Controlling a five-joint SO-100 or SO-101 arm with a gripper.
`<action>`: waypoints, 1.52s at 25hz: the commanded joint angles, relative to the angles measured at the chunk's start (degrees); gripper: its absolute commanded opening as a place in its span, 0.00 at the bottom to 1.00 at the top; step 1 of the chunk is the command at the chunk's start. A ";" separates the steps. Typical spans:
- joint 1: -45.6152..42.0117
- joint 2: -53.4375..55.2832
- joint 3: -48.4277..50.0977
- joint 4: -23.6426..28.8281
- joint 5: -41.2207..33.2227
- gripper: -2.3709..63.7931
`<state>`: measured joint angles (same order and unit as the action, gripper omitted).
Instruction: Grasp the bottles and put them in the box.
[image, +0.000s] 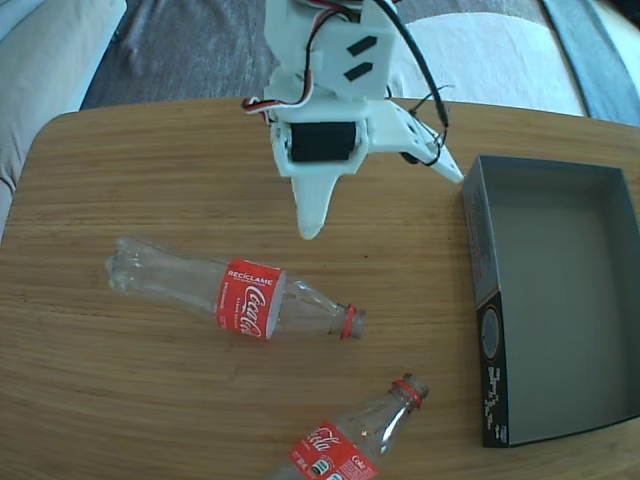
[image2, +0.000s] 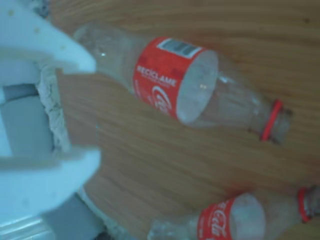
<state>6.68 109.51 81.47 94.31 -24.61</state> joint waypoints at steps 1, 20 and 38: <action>5.01 1.67 -2.29 3.43 -3.60 0.63; -9.93 -7.38 -7.38 3.52 -9.14 0.74; -12.39 -40.96 -29.79 3.52 -9.32 0.74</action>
<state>-5.36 69.35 57.13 94.31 -33.84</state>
